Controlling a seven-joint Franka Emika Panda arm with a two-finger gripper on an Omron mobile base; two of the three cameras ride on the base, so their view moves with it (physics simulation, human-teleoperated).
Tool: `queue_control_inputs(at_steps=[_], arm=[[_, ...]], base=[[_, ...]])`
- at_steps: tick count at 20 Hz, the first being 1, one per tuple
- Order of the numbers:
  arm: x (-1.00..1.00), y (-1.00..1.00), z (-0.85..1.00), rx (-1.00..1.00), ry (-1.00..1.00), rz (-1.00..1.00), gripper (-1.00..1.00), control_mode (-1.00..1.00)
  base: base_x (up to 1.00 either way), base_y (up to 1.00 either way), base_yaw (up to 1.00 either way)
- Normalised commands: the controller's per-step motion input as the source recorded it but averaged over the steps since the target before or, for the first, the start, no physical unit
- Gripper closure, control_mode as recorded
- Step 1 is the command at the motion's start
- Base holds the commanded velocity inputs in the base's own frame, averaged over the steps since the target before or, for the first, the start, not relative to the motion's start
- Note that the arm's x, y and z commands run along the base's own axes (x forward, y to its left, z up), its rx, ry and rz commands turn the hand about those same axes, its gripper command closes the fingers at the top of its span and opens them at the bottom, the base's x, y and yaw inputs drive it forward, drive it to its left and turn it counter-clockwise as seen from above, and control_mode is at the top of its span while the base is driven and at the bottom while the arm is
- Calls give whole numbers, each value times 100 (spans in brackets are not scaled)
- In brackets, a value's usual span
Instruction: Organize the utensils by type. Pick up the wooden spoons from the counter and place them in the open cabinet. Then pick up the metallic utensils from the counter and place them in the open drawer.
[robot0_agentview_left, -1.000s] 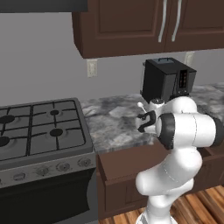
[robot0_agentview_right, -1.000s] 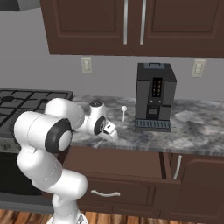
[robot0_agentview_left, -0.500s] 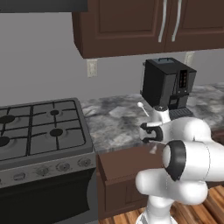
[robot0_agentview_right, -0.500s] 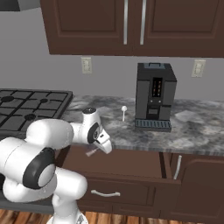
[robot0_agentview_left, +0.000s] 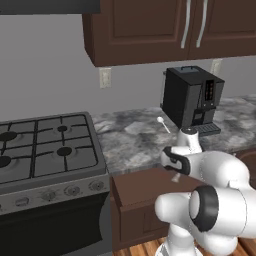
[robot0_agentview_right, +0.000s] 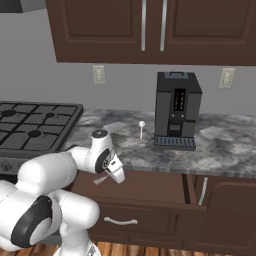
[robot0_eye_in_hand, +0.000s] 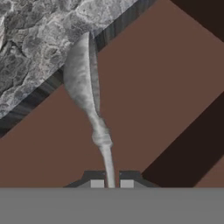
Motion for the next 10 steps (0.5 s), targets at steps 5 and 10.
queue_control_inputs(at_steps=[5, 10], arm=[[-3, 3, 4, 8, 0, -7, 100, -100], [-15, 7, 2, 8, 0, -17, 100, -100]], base=[[0, 0, 0], [0, 0, 0]])
